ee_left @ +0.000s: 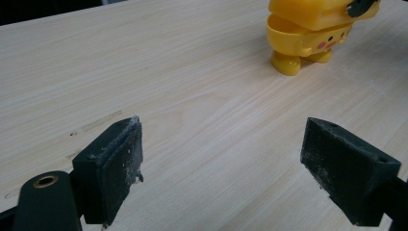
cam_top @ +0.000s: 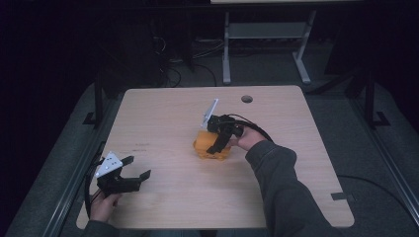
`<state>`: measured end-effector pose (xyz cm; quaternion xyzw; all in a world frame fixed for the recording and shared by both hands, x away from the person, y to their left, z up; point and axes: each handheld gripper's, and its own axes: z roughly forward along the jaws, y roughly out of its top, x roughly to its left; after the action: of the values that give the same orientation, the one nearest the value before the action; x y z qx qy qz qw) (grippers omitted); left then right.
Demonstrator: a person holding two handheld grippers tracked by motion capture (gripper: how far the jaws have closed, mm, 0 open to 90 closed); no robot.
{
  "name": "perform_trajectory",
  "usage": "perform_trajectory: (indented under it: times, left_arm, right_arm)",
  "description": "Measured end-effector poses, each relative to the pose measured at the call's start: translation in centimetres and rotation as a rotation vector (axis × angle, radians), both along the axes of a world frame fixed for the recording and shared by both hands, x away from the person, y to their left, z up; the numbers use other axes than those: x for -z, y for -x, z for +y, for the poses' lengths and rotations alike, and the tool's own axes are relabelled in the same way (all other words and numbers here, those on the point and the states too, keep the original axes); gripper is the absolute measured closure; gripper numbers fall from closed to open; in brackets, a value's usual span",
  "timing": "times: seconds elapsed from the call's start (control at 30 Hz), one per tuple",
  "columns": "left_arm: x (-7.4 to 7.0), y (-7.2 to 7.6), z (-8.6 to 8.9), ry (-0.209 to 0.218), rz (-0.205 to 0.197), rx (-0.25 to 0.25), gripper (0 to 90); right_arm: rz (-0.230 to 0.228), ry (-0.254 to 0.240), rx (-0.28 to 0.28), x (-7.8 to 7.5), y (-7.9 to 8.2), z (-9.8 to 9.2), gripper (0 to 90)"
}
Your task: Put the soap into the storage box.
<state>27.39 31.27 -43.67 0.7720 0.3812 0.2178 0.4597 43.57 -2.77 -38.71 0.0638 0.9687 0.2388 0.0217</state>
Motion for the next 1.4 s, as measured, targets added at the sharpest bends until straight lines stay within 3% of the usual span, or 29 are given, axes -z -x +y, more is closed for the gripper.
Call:
perform_trajectory:
  times: [0.23,0.97,1.4]
  left_arm:
    - [0.0,0.0,0.0,0.004,0.0,-0.002,14.1]
    - [0.0,0.0,-0.1,0.003,0.002,-0.001,14.1]
    - [0.0,0.0,-0.1,-0.001,0.003,-0.001,14.1]
  right_arm:
    - [0.006,0.007,0.003,0.2,0.0,0.2,20.4]
    - [0.038,-0.05,0.064,0.8,0.1,-0.3,16.9]
    - [0.006,-0.078,0.092,0.1,0.6,-1.2,17.0]
